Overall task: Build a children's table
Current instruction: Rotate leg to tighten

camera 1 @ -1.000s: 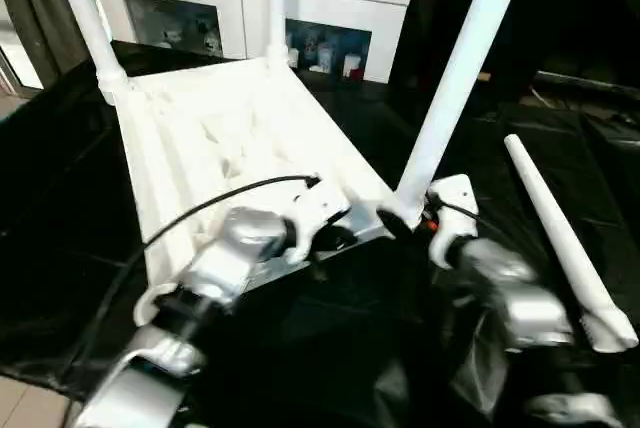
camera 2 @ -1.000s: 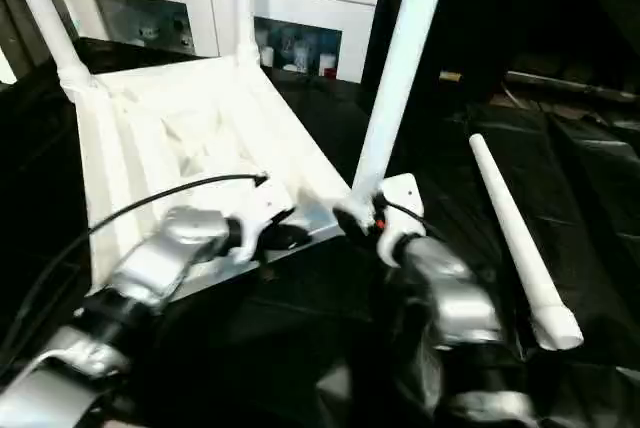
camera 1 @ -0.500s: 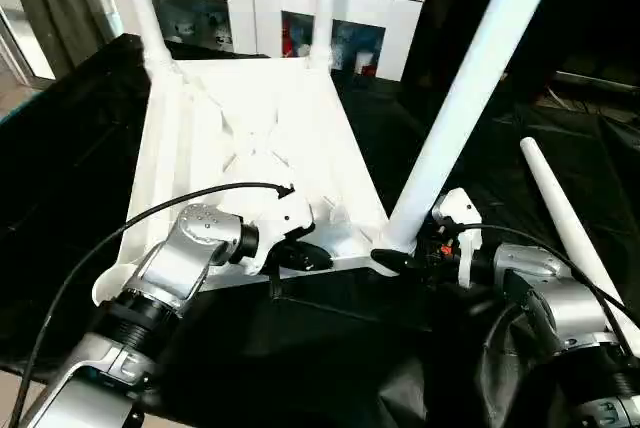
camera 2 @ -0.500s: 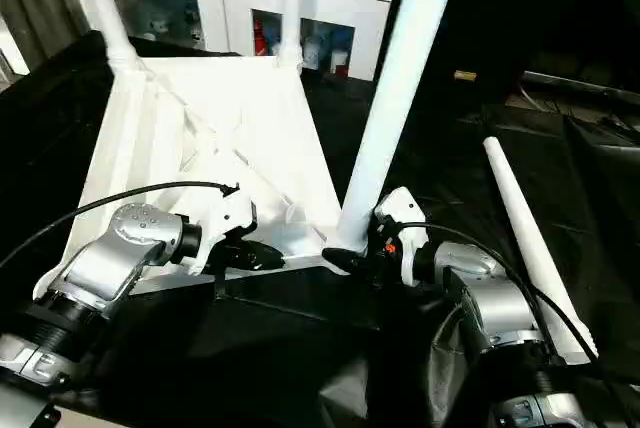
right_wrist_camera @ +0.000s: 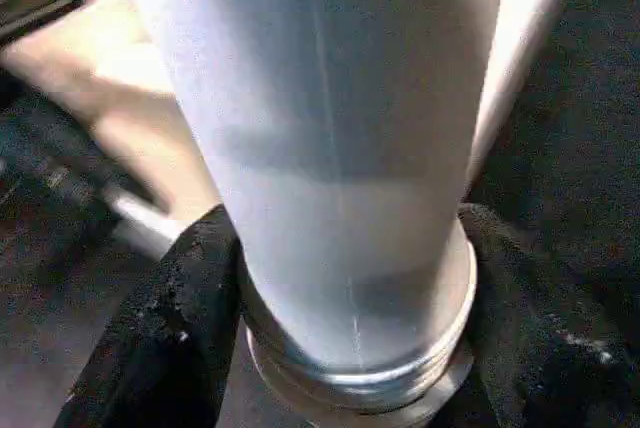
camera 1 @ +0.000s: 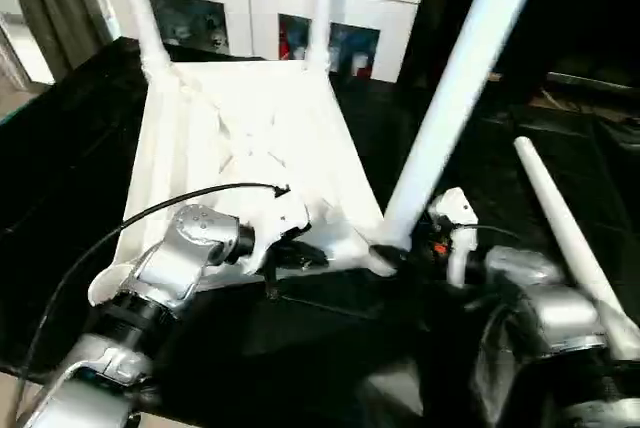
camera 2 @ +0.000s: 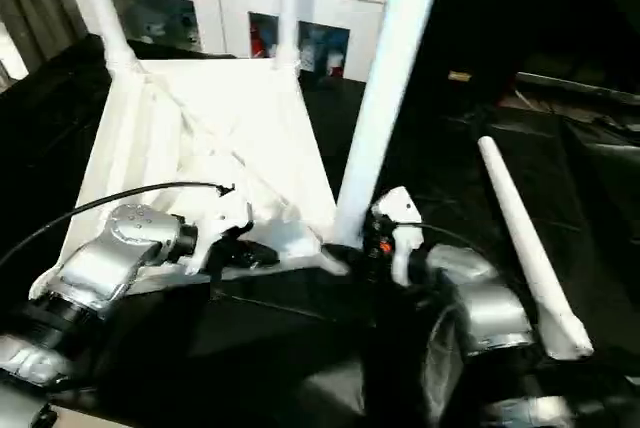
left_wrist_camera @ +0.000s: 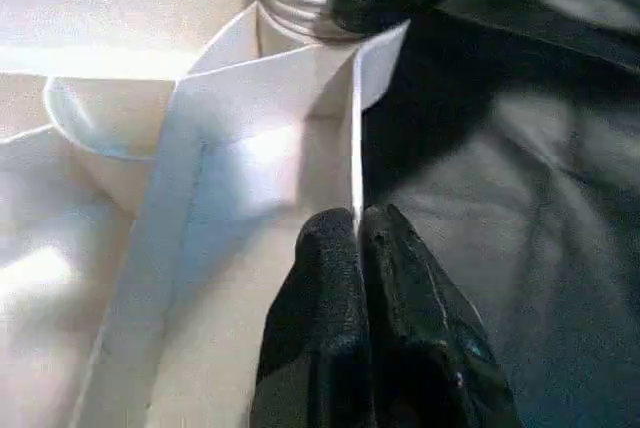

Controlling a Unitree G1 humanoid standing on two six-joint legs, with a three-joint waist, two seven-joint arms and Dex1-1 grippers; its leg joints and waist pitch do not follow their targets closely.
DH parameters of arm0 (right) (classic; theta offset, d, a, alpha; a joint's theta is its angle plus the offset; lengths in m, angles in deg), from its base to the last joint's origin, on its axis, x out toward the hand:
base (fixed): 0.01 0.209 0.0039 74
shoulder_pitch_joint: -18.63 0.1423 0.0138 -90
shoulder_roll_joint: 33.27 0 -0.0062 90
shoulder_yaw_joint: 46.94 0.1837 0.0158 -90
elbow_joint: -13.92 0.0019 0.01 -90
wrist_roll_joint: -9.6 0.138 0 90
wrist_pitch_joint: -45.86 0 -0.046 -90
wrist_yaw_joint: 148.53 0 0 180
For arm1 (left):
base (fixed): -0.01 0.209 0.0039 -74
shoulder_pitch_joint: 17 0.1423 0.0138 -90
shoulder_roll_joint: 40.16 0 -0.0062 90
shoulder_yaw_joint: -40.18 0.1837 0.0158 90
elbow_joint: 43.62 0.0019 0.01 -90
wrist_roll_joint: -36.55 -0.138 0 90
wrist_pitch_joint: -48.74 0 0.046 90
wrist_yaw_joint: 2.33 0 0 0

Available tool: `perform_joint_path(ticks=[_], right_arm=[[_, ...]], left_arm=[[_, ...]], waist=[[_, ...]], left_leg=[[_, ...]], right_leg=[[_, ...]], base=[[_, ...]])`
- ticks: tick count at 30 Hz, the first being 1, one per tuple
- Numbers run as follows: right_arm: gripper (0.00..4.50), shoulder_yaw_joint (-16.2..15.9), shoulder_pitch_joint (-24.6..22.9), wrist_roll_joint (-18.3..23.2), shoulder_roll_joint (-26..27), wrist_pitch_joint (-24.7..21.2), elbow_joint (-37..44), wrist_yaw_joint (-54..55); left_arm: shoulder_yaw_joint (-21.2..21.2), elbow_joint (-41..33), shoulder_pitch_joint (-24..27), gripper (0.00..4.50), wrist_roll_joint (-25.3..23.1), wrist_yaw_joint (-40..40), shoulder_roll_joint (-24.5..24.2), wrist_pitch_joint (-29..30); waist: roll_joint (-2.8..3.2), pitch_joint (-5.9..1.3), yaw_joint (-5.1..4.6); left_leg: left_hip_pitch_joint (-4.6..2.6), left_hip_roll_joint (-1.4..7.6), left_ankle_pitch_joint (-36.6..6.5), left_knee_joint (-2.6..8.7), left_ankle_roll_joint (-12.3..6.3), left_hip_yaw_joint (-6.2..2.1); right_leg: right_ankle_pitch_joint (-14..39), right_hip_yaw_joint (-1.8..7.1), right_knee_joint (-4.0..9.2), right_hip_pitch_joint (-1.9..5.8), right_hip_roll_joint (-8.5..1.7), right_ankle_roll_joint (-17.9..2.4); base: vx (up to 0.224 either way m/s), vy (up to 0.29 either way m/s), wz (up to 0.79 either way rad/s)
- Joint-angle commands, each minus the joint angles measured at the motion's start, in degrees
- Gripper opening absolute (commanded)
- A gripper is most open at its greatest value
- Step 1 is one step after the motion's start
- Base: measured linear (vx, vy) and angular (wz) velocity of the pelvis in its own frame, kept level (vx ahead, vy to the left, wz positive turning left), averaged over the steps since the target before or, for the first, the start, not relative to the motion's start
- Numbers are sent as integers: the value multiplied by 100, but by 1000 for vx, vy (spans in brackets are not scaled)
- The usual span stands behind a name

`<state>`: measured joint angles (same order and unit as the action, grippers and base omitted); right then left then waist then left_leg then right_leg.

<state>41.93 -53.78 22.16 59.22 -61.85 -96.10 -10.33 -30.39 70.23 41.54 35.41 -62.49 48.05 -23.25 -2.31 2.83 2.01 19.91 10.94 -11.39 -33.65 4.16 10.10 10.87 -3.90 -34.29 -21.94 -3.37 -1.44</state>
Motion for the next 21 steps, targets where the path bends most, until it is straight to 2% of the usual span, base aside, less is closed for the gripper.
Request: perform_joint_path(ticks=[1, 3, 4, 6, 8, 9, 10, 12, 14, 15, 17, 18, 19, 21], right_arm=[[274, 85, 19, -164, 400, -189, -308, 1029], [274, 286, 109, -213, 797, -234, -511, 1858], [273, 291, 114, -216, 813, -232, -521, 1890], [273, 359, 245, -311, 1171, -150, -741, 2553], [273, 285, 339, -417, 1401, -41, -819, 2824], [308, 238, 351, -455, 1445, -1, -807, 2807], [308, 146, 349, -499, 1474, 74, -768, 2688], [345, 46, 336, -563, 1446, 190, -725, 2549], [353, 0, 315, -587, 1399, 232, -675, 2445], [376, -33, 307, -598, 1335, 273, -635, 2345], [376, -73, 306, -574, 1240, 326, -595, 2194], [376, -76, 304, -506, 1160, 302, -547, 2012], [376, -73, 303, -455, 1111, 279, -516, 1891], [376, -158, 251, -338, 745, 211, -301, 1207]], left_arm=[[170, 267, -128, 0, -183, 619, 442, 212], [144, 431, -243, 0, -244, 1080, 810, 392], [143, 437, -248, 0, -246, 1101, 828, 404], [176, 523, -335, 0, -280, 1461, 1225, 621], [262, 530, -372, 0, -294, 1560, 1474, 664], [282, 537, -377, 0, -305, 1550, 1514, 638], [302, 552, -382, 0, -321, 1518, 1533, 593], [307, 564, -377, 0, -344, 1481, 1495, 528], [285, 556, -352, 0, -365, 1448, 1418, 494], [273, 534, -328, 0, -367, 1403, 1348, 467], [244, 497, -298, 0, -370, 1367, 1272, 474], [241, 454, -267, 0, -362, 1279, 1197, 424], [242, 426, -248, 0, -358, 1217, 1148, 387], [220, 317, -173, 0, -314, 971, 920, 307]], waist=[[43, -251, -24], [49, -254, -38], [47, -254, -41], [68, -249, -54], [72, -254, -58], [71, -259, -60], [83, -265, -53], [78, -275, -52], [71, -284, -41], [74, -288, -40], [82, -292, -38], [66, -291, -43], [72, -289, -43], [63, -295, -37]], left_leg=[[-71, 260, -1554, 444, 80, -105], [-66, 259, -1658, 452, 124, -126], [-71, 252, -1682, 454, 118, -127], [-67, 250, -1746, 457, 117, -129], [-74, 239, -1812, 456, 124, -135], [-53, 238, -1801, 464, 93, -142], [-50, 237, -1799, 463, 78, -140], [-39, 237, -1747, 462, 27, -131], [-20, 237, -1605, 462, -8, -119], [-3, 245, -1509, 464, -44, -116], [-7, 252, -1474, 463, -70, -112], [-3, 252, -1451, 463, -82, -111], [17, 251, -1438, 469, -112, -116], [29, 253, -1357, 456, -176, -110]], right_leg=[[2420, 303, 547, 145, -512, -920], [2626, 302, 568, 134, -529, -802], [2684, 296, 584, 130, -521, -767], [2722, 296, 616, 113, -518, -693], [2760, 288, 630, 101, -512, -648], [2692, 289, 627, 120, -510, -620], [2642, 292, 623, 119, -509, -614], [2451, 301, 610, 125, -503, -640], [2211, 311, 582, 141, -501, -709], [2021, 313, 555, 159, -503, -781], [1879, 314, 537, 166, -498, -837], [1835, 312, 529, 172, -494, -858], [1813, 311, 521, 192, -499, -880], [1782, 312, 522, 216, -508, -895]], base=[[0, 0, 0], [0, 0, 0], [0, 0, 0], [0, 0, 0], [0, 0, 0], [0, 0, 0], [0, 0, 0], [0, 0, 0], [0, 0, 0], [0, 0, 0], [0, 0, 0], [0, 0, 0], [0, 0, 0], [0, 0, 0]])
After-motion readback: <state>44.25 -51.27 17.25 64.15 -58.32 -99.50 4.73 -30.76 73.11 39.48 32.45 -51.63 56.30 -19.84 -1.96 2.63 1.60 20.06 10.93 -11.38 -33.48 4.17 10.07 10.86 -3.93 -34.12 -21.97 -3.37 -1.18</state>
